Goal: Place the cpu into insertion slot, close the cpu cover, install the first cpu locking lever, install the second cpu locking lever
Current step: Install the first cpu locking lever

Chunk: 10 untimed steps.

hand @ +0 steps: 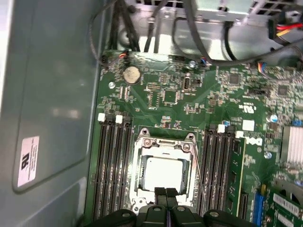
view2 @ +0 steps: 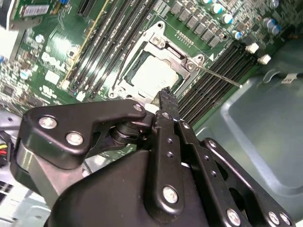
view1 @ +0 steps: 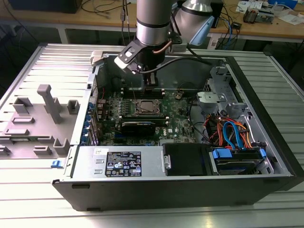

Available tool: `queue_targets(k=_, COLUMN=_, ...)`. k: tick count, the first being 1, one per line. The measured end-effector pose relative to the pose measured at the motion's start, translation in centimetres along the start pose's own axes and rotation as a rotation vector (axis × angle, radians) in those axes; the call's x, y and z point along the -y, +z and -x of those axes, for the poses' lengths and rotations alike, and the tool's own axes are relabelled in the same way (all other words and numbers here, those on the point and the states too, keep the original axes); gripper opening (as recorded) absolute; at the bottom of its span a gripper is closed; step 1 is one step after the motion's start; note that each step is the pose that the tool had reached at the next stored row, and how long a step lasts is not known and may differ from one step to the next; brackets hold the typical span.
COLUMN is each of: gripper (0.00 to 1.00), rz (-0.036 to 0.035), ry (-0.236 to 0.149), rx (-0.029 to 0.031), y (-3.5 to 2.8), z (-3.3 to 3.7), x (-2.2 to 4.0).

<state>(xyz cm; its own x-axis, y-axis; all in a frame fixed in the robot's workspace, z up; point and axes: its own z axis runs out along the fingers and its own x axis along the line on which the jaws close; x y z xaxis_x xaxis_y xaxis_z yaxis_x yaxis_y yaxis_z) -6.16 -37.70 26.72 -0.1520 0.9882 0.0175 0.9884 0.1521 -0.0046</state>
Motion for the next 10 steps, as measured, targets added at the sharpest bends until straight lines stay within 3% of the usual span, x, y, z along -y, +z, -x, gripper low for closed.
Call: queue_targets(k=10, gripper=0.11, rz=-0.004, ry=-0.228, rx=0.001, y=0.0, z=0.0, x=0.0)
